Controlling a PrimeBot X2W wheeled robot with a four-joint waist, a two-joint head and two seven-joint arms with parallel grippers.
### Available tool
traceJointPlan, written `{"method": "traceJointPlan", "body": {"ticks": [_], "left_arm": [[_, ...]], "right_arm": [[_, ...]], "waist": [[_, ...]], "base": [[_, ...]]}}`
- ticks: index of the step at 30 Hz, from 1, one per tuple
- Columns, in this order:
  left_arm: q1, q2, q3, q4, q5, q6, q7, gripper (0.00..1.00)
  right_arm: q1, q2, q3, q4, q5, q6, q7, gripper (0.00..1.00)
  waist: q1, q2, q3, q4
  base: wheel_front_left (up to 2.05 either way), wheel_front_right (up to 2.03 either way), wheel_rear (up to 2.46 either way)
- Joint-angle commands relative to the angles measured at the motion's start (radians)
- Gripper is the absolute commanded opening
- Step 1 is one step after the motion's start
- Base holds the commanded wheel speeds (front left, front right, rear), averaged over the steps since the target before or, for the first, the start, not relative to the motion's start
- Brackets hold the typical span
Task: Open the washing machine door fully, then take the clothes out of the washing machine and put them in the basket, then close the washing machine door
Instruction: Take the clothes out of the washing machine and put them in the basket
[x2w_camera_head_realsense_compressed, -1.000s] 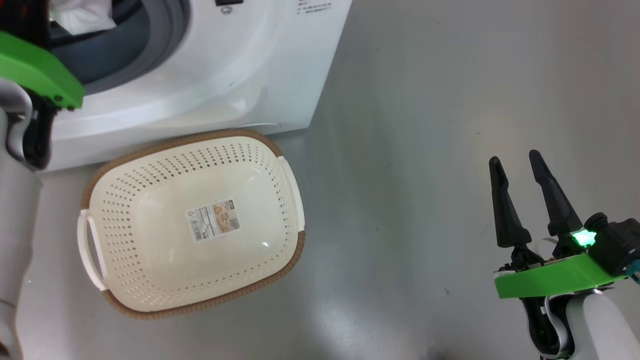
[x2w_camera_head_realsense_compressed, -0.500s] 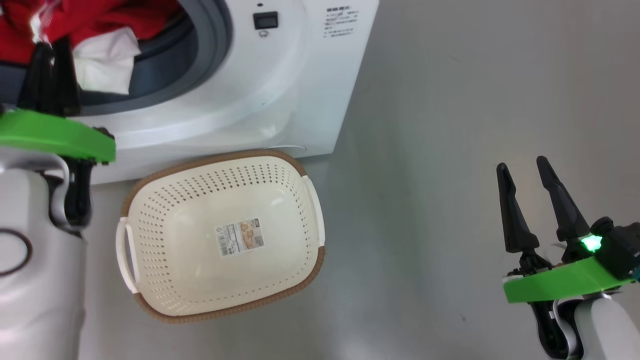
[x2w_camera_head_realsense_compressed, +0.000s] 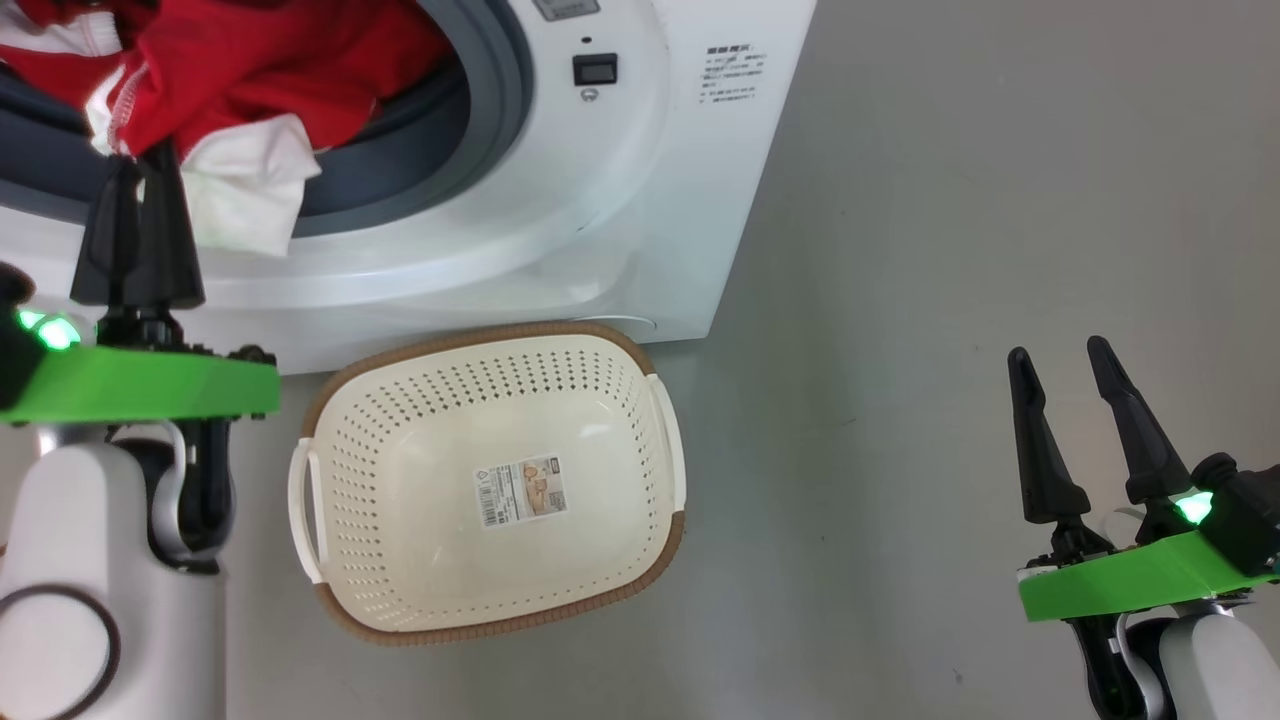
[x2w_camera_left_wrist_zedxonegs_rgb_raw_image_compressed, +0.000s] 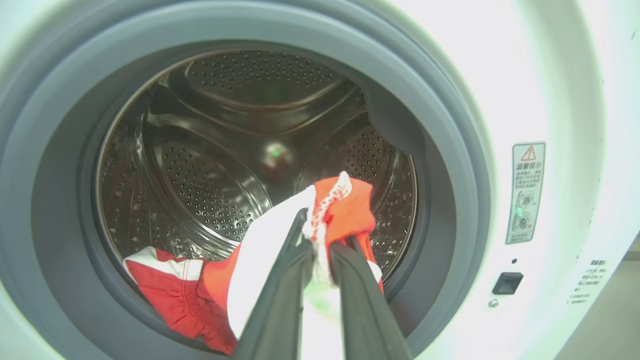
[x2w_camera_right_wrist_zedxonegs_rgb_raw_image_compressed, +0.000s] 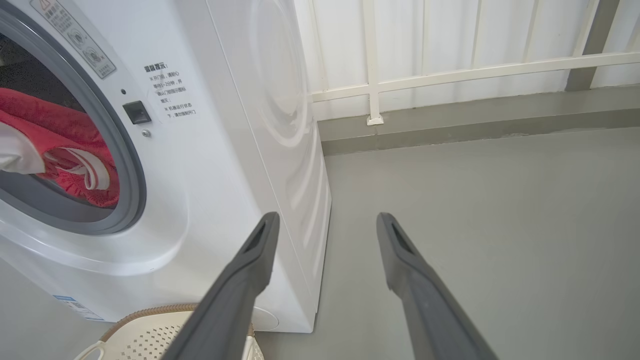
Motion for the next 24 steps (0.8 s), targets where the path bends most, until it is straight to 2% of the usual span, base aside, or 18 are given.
{"method": "traceJointPlan", "body": {"ticks": [1,13,16,24], "left_arm": [[0.015,0.027,0.031,-0.044,0.005,-0.005,-0.008,0.00],[0.111,-0.017,0.052,-0.303,0.008,-0.005,-0.008,0.00],[0.131,-0.023,0.041,-0.314,0.014,-0.005,-0.008,0.00],[0.164,-0.029,0.020,-0.224,0.011,-0.005,-0.008,0.00]], "right_arm": [[0.019,-0.015,0.017,-0.022,0.001,0.006,-0.006,1.00],[0.018,-0.017,0.016,-0.022,0.004,0.006,-0.006,1.00],[0.017,-0.015,0.017,-0.022,0.003,0.006,-0.006,1.00],[0.016,-0.013,0.019,-0.022,0.003,0.006,-0.006,1.00]], "waist": [[0.0000,0.0000,-0.002,0.004],[0.0000,0.0000,-0.003,0.014],[0.0000,0.0000,-0.001,0.013],[0.0000,0.0000,0.002,0.005]], "base": [[0.00,0.00,0.00],[0.00,0.00,0.00],[0.00,0.00,0.00],[0.00,0.00,0.00]]}}
